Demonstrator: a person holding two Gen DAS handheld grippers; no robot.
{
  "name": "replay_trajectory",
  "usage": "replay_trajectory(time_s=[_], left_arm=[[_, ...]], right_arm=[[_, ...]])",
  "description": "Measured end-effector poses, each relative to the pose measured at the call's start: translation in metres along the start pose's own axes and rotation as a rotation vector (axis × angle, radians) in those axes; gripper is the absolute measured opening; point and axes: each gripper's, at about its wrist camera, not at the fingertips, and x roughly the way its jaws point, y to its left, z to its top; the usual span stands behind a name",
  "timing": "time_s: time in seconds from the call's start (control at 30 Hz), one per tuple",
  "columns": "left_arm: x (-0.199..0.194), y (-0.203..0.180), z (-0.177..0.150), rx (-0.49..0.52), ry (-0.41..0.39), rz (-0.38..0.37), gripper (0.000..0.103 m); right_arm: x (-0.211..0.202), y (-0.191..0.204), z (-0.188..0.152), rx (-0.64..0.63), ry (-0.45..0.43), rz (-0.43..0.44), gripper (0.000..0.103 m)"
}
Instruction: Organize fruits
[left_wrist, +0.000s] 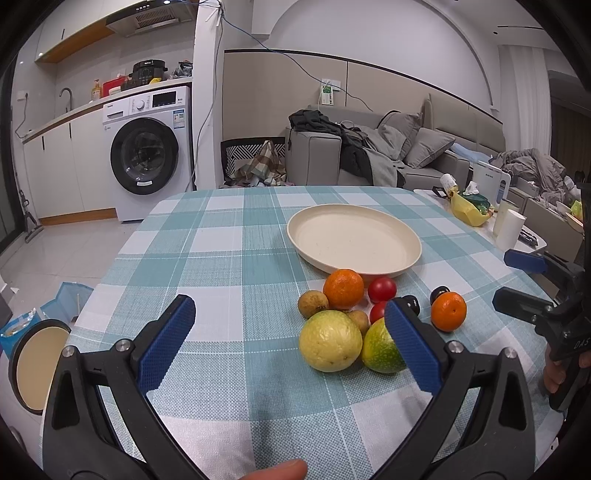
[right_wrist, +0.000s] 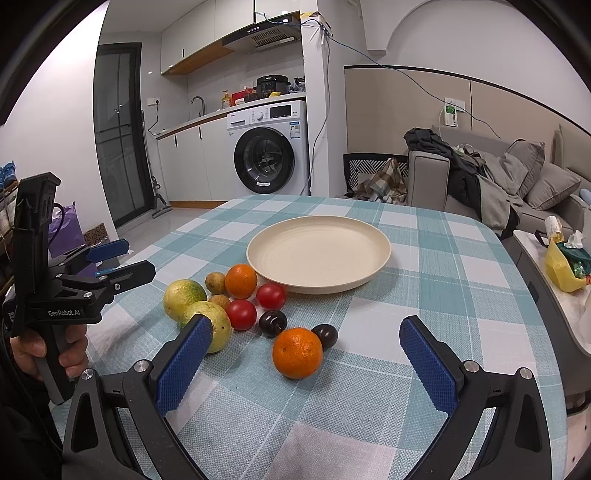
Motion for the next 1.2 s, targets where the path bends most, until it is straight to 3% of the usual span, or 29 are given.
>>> replay_trajectory(time_s=[1.2], left_arm=[[0.0022, 0.0009, -0.0025, 0.002, 0.004, 0.004, 0.102]], right_arm=[[0.0015, -0.0044, 0.0015, 0.007, 0.01, -0.017, 0.103]])
